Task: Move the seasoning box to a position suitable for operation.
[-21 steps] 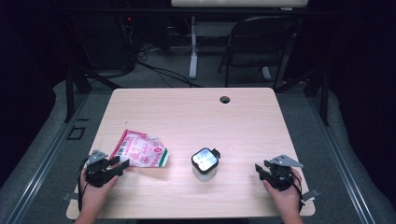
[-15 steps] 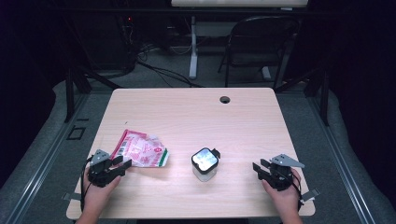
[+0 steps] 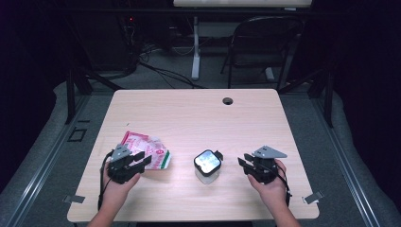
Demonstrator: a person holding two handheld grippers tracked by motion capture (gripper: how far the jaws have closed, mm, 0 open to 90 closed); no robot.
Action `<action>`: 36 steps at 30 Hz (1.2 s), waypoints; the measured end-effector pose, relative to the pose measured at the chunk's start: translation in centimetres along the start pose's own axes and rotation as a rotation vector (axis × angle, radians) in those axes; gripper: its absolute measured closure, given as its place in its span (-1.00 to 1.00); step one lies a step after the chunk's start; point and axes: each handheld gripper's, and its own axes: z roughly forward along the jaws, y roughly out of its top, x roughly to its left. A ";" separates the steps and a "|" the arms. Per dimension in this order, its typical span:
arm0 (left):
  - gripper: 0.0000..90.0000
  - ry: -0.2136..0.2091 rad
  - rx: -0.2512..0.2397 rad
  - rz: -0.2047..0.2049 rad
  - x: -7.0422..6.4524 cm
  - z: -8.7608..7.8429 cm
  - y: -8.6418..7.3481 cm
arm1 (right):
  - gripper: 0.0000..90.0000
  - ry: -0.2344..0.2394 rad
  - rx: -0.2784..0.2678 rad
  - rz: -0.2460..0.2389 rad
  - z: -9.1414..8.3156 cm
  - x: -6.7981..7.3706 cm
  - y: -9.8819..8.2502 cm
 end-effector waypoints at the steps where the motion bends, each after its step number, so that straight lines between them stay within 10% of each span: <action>1: 0.39 -0.012 -0.002 0.008 -0.3 0.4 0.3 | 0.50 0.012 0.003 0.001 0.4 0.0 0.2; 13: 0.40 -0.083 0.046 0.083 -2.3 1.6 -1.8 | 0.50 0.083 0.035 -0.002 4.2 1.4 -1.3; 18: 0.40 -0.065 0.057 0.090 -2.4 1.0 -2.7 | 0.62 0.084 0.067 -0.081 5.7 2.0 -0.8; 36: 0.41 -0.025 0.056 0.089 -2.4 -1.2 -3.9 | 0.79 0.129 0.107 -0.058 8.2 2.1 0.2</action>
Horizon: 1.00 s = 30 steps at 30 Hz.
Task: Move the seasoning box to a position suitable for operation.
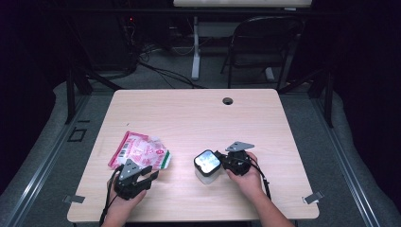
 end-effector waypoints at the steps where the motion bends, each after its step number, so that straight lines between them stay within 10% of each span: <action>1: 0.41 -0.001 -0.005 -0.002 0.0 0.0 0.0 | 0.79 0.001 -0.003 0.000 0.0 0.0 0.0; 30: 0.41 -0.105 0.000 0.095 -1.8 2.9 2.4 | 0.70 0.014 0.023 -0.017 -2.6 3.1 -2.2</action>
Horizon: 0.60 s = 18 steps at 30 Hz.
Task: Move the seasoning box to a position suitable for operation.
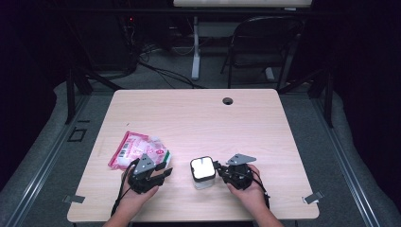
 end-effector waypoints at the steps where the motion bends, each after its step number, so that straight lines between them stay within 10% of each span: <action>1: 0.41 -0.002 -0.003 -0.003 0.0 0.1 0.0 | 0.70 0.002 -0.003 0.002 0.0 0.1 0.0; 18: 0.26 -0.006 -0.002 -0.023 -0.4 0.7 0.4 | 0.35 0.045 -0.049 -0.008 -1.7 1.0 -0.2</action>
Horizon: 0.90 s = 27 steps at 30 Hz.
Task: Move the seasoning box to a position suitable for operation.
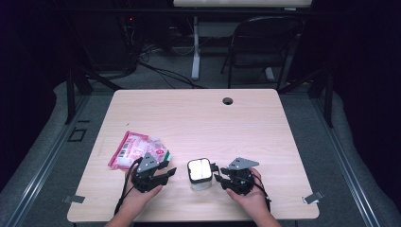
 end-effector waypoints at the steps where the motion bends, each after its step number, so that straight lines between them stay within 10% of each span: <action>1: 0.25 0.001 -0.002 -0.001 0.0 0.1 0.0 | 0.34 -0.005 -0.010 0.006 -0.2 0.0 0.1; 14: 0.08 -0.042 0.018 -0.124 1.1 -0.2 0.8 | 0.17 -0.012 -0.016 0.148 -3.9 -1.2 1.7; 27: 0.14 -0.097 0.002 -0.177 1.4 0.0 4.5 | 0.24 -0.025 0.015 0.159 -4.1 -1.5 5.5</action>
